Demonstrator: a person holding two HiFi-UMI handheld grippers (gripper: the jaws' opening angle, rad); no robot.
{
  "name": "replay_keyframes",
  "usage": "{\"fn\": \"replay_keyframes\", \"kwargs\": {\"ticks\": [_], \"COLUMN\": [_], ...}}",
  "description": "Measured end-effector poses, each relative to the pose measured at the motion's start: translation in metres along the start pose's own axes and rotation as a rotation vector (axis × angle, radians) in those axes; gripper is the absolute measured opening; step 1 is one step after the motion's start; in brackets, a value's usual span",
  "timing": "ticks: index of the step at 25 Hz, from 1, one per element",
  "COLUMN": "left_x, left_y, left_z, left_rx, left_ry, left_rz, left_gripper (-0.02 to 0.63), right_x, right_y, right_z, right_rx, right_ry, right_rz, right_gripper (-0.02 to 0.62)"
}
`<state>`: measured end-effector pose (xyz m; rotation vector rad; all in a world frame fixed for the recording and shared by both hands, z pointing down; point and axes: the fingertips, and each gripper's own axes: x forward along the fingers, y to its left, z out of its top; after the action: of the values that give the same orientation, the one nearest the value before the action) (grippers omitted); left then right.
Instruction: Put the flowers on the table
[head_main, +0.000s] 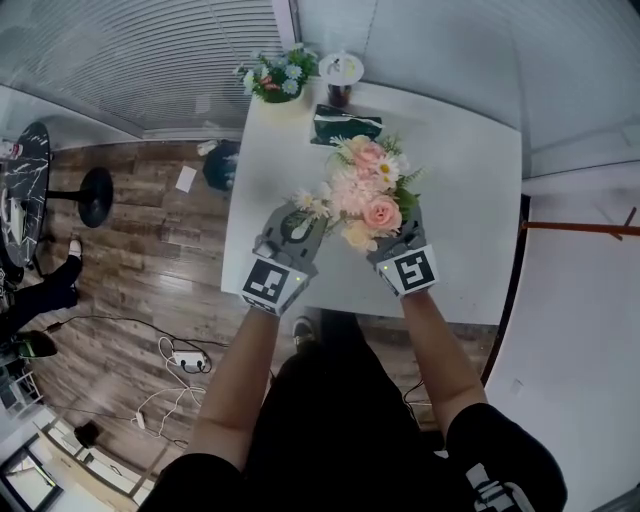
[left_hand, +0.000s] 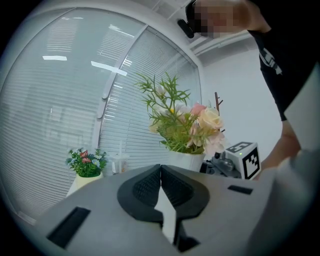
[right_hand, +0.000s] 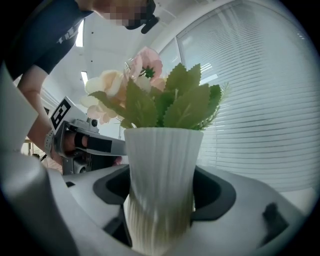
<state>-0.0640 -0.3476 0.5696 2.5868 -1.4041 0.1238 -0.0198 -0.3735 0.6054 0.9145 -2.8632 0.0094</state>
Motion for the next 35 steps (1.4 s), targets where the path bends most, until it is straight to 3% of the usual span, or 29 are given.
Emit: {"fn": "replay_keyframes", "kwargs": {"ticks": [7,18,28,30,35], "left_x": [-0.008,-0.029,-0.074,-0.083,-0.104], "left_y": [-0.008,-0.022,-0.062,-0.073,-0.103], "left_z": [0.003,0.011,0.045,0.057,0.093], "left_rx": [0.02,0.037,0.03,0.033,0.058], "left_ry": [0.008,0.017,-0.022,-0.034,-0.053], "left_rz": [0.007,0.021,-0.011,-0.029,-0.079], "left_gripper": [0.014,0.014,0.014,0.014,0.014], "right_x": [-0.012,-0.062,-0.108,-0.116,-0.139], "right_y": [-0.001,0.009,0.048,0.061,0.085], "right_z": [0.006,0.026,0.07,0.086,0.133], "right_rx": [0.061,0.061,0.11,0.109,0.115], "right_ry": [0.05,0.093,0.056,0.033,-0.017], "right_rz": [-0.002,-0.019,-0.008,0.009,0.022], "right_gripper": [0.364,0.364,0.362,0.329,0.107]}}
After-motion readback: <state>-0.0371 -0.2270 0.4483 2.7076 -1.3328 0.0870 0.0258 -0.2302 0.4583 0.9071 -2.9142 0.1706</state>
